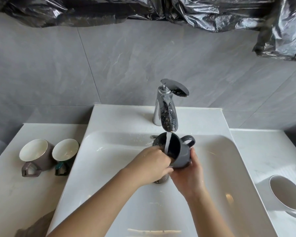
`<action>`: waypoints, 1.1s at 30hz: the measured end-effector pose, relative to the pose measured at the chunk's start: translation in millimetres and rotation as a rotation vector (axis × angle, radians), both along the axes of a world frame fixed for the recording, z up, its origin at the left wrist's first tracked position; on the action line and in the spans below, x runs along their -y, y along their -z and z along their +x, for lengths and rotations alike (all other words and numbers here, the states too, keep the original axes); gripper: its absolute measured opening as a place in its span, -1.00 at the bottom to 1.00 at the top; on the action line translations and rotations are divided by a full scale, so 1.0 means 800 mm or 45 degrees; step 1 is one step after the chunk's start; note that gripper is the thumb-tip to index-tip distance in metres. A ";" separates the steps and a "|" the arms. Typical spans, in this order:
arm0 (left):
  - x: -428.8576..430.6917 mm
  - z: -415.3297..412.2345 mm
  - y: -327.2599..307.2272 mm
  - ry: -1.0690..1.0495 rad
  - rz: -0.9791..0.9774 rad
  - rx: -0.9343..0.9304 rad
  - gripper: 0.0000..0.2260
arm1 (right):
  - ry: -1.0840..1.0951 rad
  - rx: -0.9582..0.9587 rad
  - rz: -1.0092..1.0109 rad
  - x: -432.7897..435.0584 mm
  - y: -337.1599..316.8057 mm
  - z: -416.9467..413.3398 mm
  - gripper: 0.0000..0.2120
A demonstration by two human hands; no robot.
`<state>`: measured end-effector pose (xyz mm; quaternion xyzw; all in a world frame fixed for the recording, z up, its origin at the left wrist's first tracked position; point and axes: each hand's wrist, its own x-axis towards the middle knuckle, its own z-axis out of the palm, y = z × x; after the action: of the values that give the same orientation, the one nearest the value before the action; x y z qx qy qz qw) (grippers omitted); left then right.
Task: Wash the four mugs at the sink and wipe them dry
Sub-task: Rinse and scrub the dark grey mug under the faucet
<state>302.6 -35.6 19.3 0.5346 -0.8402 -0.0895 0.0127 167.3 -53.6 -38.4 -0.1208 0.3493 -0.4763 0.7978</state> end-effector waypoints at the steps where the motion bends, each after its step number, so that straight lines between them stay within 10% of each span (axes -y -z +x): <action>1: 0.001 0.000 -0.001 0.028 -0.005 0.045 -0.66 | -0.003 -0.018 0.000 -0.001 -0.004 0.001 -0.49; 8: -0.004 -0.017 -0.008 -0.309 0.367 -0.620 -0.65 | 0.018 -0.128 -0.182 -0.006 -0.011 0.000 -0.48; 14: 0.001 0.008 0.010 0.075 -0.044 -0.058 -0.68 | -0.020 -0.106 -0.007 -0.005 -0.006 0.001 -0.47; 19: -0.009 -0.002 0.027 -0.400 0.384 -0.783 -0.60 | -0.020 -0.178 -0.130 -0.010 -0.008 0.003 -0.55; 25: -0.009 0.020 0.030 -0.007 -0.058 -0.288 -0.74 | -0.140 -0.243 -0.062 -0.009 -0.006 0.003 -0.48; 33: -0.020 0.008 0.024 -0.449 0.398 -1.075 -0.75 | -0.287 -0.467 -0.370 -0.011 -0.010 0.004 -0.42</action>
<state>309.1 -19.4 0.4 0.5814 -0.6346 -0.4206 0.2871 170.4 -44.6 -30.3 -0.3566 0.4004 -0.3995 0.7436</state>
